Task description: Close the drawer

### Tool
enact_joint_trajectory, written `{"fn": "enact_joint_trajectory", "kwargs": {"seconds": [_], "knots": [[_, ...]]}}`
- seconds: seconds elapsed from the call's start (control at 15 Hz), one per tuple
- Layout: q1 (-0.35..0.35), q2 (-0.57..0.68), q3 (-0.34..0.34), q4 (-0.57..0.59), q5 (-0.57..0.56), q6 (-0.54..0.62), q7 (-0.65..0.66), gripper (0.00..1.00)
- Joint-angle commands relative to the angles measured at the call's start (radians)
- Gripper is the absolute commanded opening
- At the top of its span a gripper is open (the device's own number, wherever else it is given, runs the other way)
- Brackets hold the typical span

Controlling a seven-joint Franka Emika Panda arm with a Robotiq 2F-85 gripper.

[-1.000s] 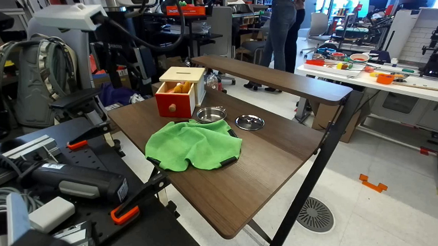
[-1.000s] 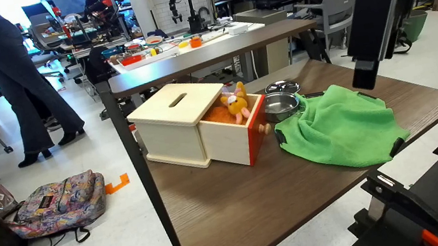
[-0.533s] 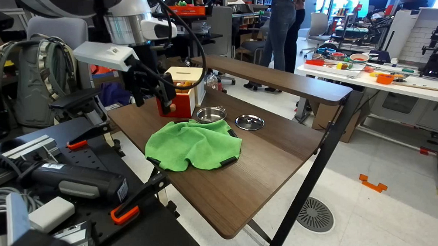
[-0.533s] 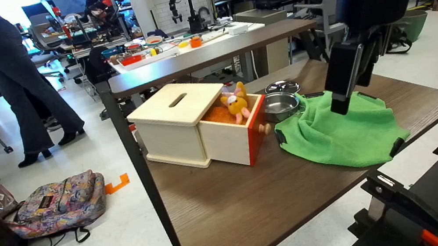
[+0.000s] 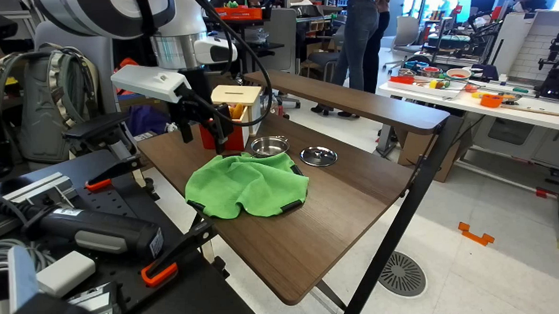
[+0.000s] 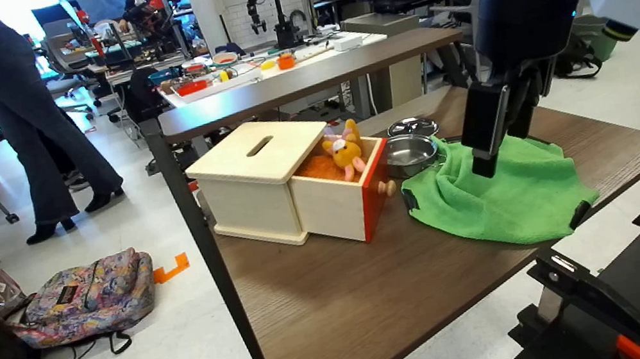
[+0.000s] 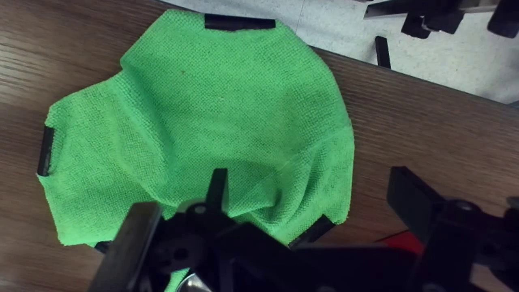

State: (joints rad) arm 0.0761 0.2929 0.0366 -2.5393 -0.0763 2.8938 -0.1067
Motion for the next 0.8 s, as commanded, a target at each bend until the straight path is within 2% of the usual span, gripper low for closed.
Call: {"fn": "enact_joint_trajectory", "kwargs": {"seconds": [0.0, 0.27, 0.47, 0.73], "knots": [[0.011, 0.015, -0.018, 0.009, -0.067, 0.056, -0.010, 1.00], [-0.101, 0.062, 0.137, 0.032, 0.010, 0.187, -0.166, 1.00], [-0.197, 0.128, 0.258, 0.059, 0.014, 0.236, -0.222, 1.00], [-0.301, 0.192, 0.345, 0.078, -0.019, 0.241, -0.249, 1.00]]}}
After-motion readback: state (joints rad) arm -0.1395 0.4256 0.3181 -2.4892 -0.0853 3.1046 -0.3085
